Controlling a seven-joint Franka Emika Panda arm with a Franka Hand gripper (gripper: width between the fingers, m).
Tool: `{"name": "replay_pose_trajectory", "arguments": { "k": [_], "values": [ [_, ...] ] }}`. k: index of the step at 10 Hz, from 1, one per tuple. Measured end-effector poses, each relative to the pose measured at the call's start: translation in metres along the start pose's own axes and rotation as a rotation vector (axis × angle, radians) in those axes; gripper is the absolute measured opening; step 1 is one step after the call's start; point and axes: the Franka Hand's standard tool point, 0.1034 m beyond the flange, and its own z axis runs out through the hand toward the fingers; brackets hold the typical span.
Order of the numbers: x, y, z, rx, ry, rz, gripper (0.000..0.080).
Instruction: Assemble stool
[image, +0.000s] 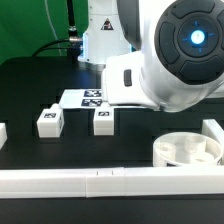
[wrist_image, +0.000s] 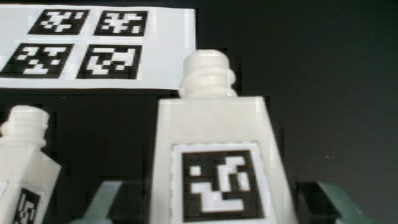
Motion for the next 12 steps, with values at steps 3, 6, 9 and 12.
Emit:
{"name": "replay_pose_trajectory", "arguments": {
  "k": [3, 6, 9, 12],
  "values": [
    [-0.01, -0.014, -0.033, 0.022, 0.146, 0.012, 0.0337],
    [-0.017, -0.022, -0.046, 0.029, 0.353, 0.01, 0.0337],
    [-0.008, -0.027, -0.059, 0.045, 0.616, 0.01, 0.0337],
    [-0.008, -0.035, -0.09, 0.057, 0.806, -0.005, 0.0337]
  ]
}}
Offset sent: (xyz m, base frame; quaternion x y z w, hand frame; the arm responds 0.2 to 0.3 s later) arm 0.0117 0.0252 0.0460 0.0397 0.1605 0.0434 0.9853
